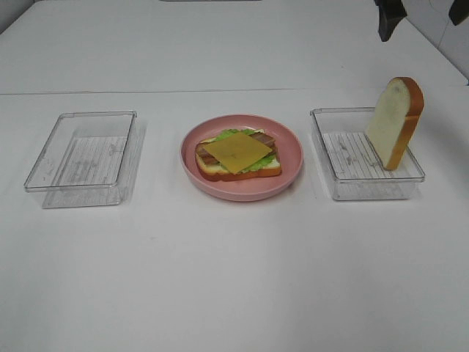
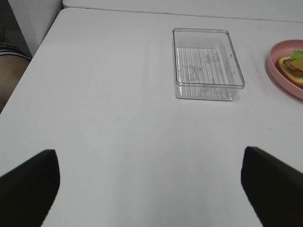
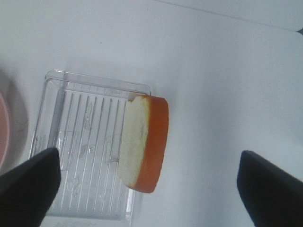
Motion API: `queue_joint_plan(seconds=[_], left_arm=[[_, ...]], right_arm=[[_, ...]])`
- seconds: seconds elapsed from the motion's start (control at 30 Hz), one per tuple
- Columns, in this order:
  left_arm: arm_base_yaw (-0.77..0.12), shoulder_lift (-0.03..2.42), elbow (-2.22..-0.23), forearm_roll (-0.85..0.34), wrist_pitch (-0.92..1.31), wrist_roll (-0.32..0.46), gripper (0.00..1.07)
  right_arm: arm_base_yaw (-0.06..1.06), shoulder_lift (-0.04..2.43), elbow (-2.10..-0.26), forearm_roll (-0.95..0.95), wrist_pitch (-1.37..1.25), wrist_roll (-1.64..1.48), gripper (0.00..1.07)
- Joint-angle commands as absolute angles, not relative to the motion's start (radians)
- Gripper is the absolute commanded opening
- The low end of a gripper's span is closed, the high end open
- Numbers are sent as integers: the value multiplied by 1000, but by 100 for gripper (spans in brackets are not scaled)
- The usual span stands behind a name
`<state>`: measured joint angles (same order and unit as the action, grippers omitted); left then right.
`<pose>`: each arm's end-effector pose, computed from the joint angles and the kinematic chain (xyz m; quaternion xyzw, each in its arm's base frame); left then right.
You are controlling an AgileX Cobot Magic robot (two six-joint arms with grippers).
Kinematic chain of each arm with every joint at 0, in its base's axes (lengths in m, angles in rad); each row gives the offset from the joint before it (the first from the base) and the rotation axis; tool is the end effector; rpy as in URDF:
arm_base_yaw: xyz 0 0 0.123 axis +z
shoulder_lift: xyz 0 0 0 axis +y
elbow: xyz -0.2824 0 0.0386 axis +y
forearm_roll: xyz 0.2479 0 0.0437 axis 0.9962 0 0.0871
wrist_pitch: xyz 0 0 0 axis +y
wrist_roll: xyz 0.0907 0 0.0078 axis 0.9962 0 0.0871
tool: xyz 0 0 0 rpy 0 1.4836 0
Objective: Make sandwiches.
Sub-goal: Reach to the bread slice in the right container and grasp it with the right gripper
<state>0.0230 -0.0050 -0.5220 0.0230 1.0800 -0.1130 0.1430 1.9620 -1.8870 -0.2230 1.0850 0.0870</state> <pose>-0.0091 0.0016 0.2817 -0.0585 0.8491 -0.0121 0.5248 0.4353 0.0447 0.3163 -0.0531 0.9620 -0.0793 0.2557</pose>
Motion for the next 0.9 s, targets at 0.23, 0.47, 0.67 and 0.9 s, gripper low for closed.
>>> queue_joint_plan(seconds=[0.23,0.47,0.67,0.9], left_arm=[[24,-6,-523,19,1071,-110,96],[24,-6,-523,19,1071,-110,96],[24,-6,-523,19,1071,-110,96],[24,-6,-523,19,1071,-110,96]], right_arm=[[54,1988,-1889,-120,1090,30,99],[55,2061,-1889,-114,1067,24,99],[55,2137,-1889,-119,1063,22,99],[55,2203,-1889,-110,1059,22,99]])
